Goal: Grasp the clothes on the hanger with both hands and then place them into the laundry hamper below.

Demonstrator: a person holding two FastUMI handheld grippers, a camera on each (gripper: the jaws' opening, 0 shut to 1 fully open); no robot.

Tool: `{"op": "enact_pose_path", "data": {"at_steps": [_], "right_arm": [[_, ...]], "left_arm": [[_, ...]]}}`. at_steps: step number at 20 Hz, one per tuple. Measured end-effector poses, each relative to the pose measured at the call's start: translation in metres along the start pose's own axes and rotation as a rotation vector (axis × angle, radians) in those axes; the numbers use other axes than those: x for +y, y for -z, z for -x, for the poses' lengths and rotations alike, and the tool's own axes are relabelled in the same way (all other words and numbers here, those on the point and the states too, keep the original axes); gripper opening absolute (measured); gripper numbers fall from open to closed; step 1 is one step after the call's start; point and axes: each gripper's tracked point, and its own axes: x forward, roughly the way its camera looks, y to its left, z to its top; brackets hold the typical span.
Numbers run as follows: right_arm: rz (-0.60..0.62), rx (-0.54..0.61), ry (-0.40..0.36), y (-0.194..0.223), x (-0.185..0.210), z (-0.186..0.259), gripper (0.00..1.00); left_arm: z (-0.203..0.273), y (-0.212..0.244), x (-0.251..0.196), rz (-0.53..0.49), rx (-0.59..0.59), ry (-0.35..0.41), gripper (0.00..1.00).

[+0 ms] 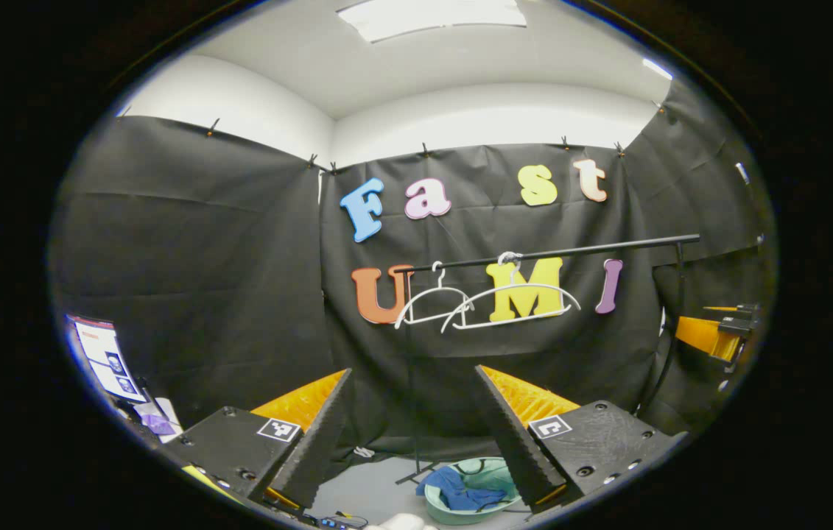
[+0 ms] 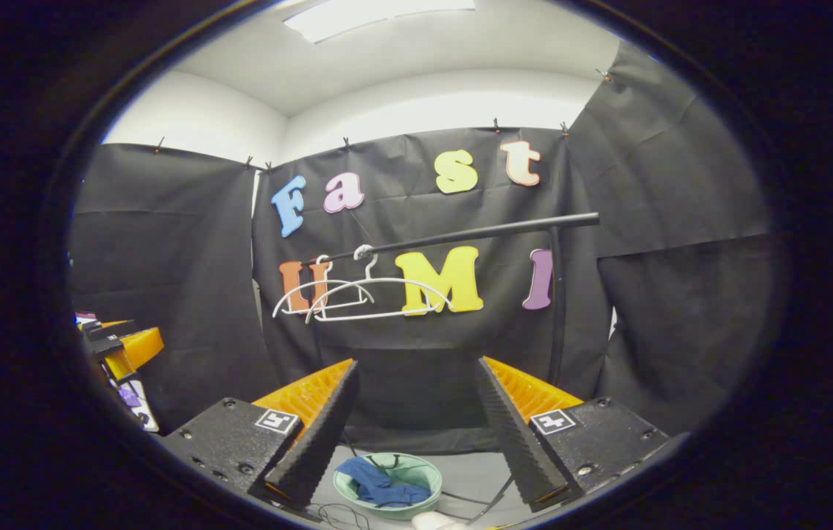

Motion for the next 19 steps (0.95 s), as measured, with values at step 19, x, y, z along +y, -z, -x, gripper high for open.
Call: {"op": "enact_pose_path", "data": {"at_steps": [19], "right_arm": [[0.023,-0.038,-0.042,-0.018,-0.005,0.003,1.0]], "left_arm": [[-0.008,-0.016,-0.011,-0.032,-0.027,-0.002,0.99]]}}
